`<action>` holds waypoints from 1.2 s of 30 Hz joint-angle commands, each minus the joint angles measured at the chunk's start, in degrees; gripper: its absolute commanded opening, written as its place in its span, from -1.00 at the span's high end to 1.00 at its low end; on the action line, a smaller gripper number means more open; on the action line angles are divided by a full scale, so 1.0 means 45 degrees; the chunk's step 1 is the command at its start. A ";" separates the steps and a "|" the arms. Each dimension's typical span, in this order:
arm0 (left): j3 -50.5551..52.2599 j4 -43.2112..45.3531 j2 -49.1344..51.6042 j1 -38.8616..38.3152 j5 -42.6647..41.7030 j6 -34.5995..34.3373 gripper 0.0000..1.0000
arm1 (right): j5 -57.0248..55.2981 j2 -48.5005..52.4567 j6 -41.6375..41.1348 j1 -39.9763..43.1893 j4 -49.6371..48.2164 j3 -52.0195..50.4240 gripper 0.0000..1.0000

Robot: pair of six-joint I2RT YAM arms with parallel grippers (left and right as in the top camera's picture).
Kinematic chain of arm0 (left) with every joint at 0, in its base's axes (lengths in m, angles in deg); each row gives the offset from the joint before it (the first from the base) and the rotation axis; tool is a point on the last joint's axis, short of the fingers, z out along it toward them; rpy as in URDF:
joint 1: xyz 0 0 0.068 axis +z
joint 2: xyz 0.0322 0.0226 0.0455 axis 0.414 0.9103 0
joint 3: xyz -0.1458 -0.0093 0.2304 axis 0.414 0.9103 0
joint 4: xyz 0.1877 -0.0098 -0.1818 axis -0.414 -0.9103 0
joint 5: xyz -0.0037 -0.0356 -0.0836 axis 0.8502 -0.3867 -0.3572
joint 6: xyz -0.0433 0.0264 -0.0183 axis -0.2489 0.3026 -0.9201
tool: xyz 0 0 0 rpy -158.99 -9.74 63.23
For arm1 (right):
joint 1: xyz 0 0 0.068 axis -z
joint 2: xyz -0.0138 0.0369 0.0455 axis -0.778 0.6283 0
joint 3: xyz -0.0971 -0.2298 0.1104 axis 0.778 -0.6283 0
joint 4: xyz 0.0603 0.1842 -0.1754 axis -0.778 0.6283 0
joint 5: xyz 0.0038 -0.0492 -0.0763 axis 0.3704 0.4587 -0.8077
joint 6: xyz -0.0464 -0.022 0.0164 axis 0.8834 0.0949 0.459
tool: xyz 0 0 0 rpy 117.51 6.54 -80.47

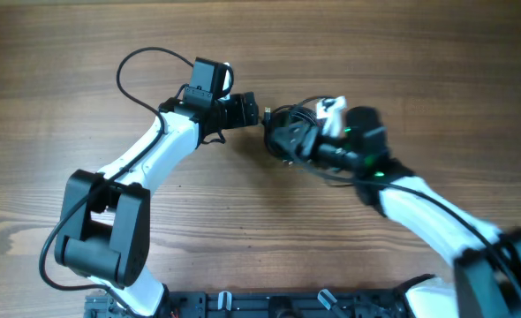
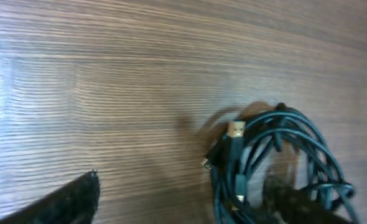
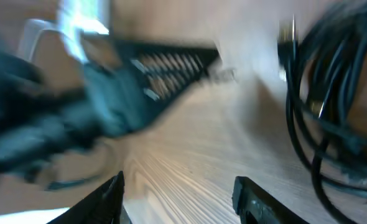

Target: Untangle cables

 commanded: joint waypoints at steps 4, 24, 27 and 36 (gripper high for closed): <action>0.0102 0.0068 -0.0068 -0.0214 -0.1671 -0.0083 0.23 | -0.1297 -0.0738 0.3827 0.1486 0.2438 0.0015 -0.61; 0.0102 0.0316 0.0189 -0.1506 0.0641 -0.0039 0.28 | -0.1617 0.3264 0.0976 -0.0942 0.0690 0.0015 0.33; 0.0102 0.0262 0.0194 -0.1477 0.0641 -0.0034 0.25 | -0.1622 0.3793 0.0301 -0.2108 -0.0845 0.0015 0.36; 0.0102 0.0219 0.0189 -0.1452 0.0631 -0.0034 -0.10 | -0.0733 0.2137 0.0937 -0.1268 -0.1263 0.0019 -0.68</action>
